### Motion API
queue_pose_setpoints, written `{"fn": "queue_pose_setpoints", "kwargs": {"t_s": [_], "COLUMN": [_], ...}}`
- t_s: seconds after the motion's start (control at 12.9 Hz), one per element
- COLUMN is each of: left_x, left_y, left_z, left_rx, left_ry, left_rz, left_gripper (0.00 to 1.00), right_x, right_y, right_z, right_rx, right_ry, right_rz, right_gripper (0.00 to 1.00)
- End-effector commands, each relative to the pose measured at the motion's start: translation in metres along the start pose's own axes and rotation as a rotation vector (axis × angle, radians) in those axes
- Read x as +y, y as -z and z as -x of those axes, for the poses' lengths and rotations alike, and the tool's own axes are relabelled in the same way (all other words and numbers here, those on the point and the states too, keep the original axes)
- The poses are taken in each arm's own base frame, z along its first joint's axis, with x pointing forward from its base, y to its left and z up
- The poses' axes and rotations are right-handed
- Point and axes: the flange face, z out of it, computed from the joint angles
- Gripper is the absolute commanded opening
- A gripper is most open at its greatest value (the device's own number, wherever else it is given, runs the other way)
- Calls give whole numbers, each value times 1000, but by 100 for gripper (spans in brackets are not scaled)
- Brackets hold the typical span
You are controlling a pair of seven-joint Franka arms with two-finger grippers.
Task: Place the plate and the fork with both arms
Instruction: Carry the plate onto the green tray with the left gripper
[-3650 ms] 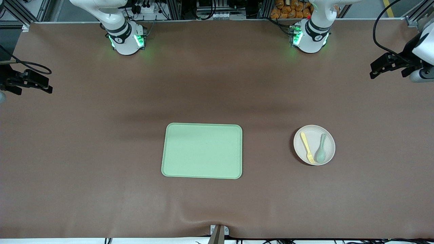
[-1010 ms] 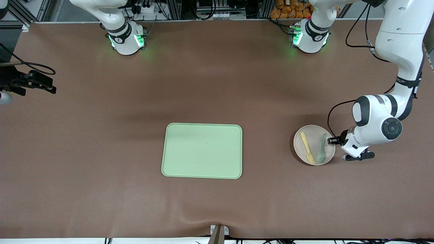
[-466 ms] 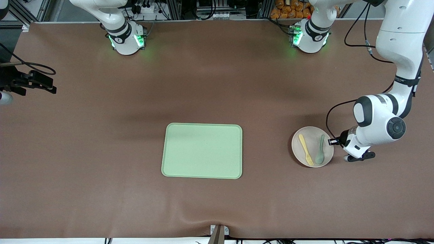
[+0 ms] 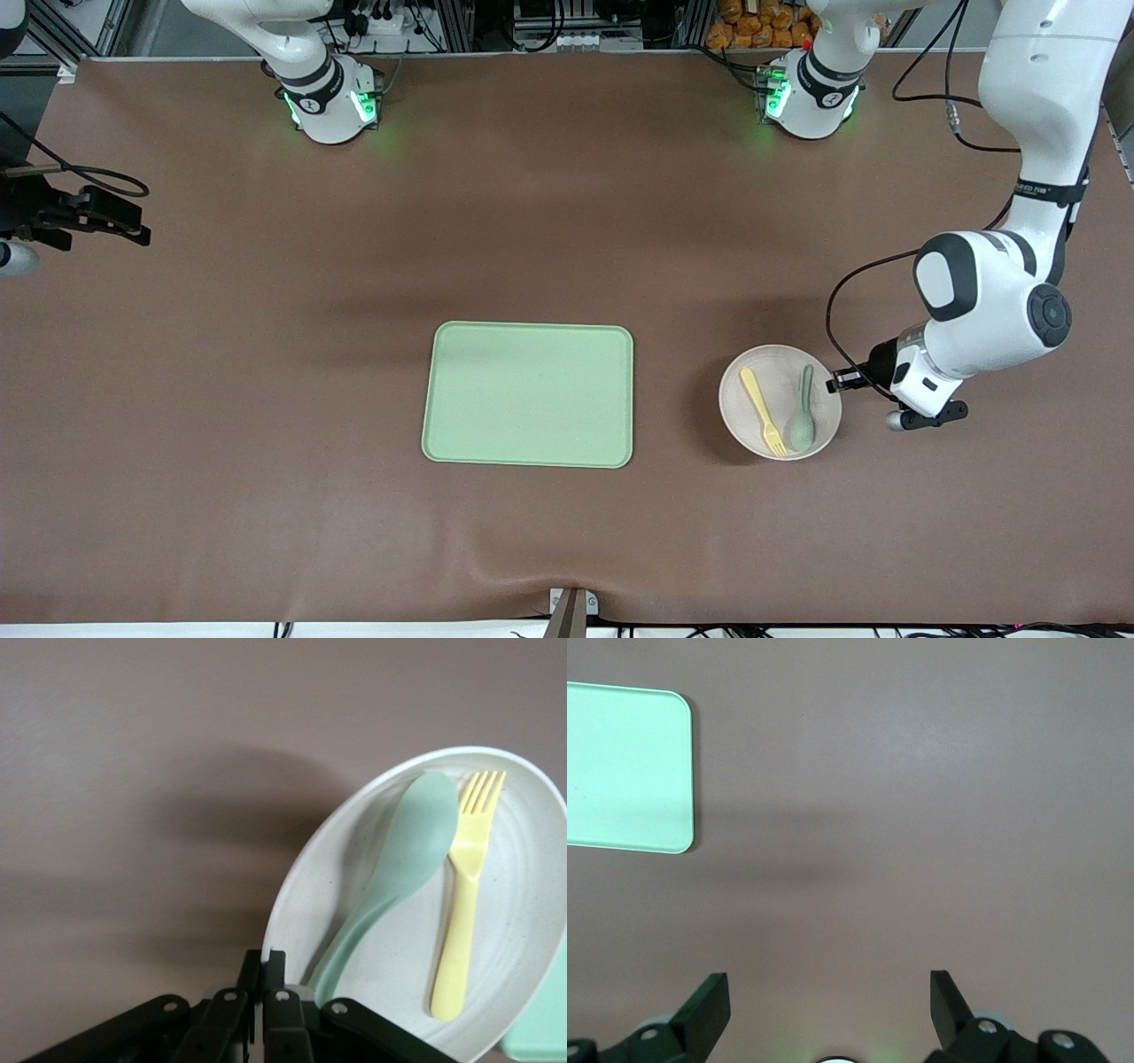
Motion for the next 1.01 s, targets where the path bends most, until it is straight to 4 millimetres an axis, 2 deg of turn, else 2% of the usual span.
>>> {"fn": "queue_pose_setpoints", "kwargs": {"t_s": [0.0, 0.08, 0.23, 0.47, 0.7, 0.93], "left_x": [52, 80, 133, 193, 232, 258], "left_y": [13, 12, -8, -60, -100, -138], "left_z": [7, 12, 17, 30, 44, 53], "left_rx": [-15, -17, -36, -89, -98, -96], "left_ry": [-23, -34, -66, -60, -19, 21], "left_rz": [55, 69, 82, 93, 42, 5], "left_gripper": [0, 0, 0, 0, 0, 0], "right_x": [-2, -5, -6, -6, -2, -3], "right_y": [1, 1, 0, -4, -5, -4], "right_z": [4, 3, 3, 3, 3, 3], "right_rx": [-1, -1, -4, -10, -11, -10], "right_ry": [13, 17, 19, 19, 14, 14], "right_rz": [14, 14, 14, 14, 13, 13], "right_gripper": [100, 100, 100, 100, 100, 100]}}
